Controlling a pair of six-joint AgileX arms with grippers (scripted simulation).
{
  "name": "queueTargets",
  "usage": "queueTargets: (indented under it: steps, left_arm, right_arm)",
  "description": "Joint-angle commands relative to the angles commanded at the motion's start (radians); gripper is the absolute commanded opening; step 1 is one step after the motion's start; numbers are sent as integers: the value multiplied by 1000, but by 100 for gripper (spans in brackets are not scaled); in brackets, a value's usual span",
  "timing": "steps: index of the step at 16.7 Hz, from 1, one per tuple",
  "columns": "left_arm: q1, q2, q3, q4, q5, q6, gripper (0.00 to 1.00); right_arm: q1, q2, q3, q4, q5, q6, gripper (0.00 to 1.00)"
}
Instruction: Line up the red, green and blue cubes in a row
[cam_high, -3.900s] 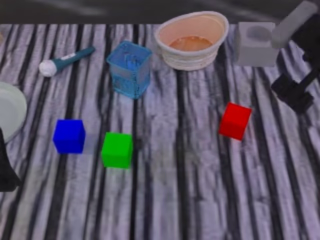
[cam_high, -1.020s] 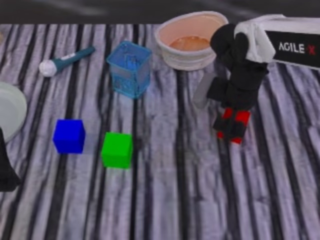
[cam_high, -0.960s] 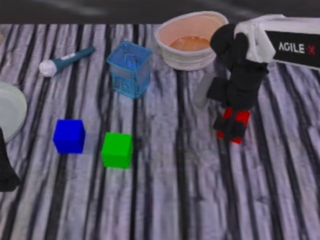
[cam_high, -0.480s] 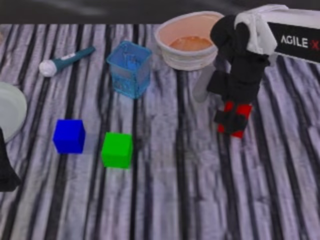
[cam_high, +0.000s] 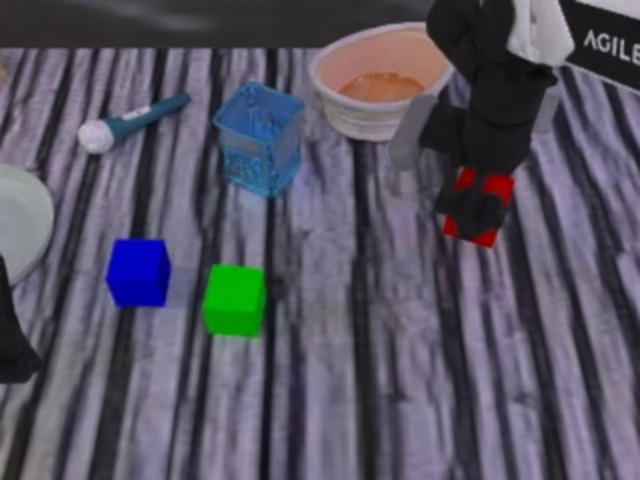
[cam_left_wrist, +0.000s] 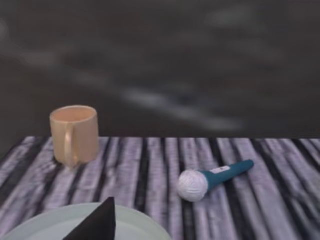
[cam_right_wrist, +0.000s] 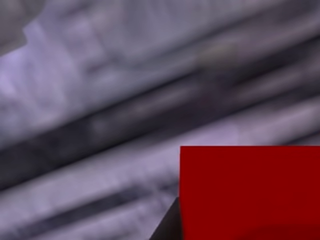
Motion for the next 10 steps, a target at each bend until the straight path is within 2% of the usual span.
queueTargets:
  steps: [2,4,10]
  left_arm:
    - [0,0,0,0,0,0,100]
    - [0,0,0,0,0,0,100]
    - [0,0,0,0,0,0,100]
  right_arm:
    - [-3,4,0,1,0,2,0]
    - [32,14,20,-10,0,8,0]
    - [285,74,159,-91,1,72,0]
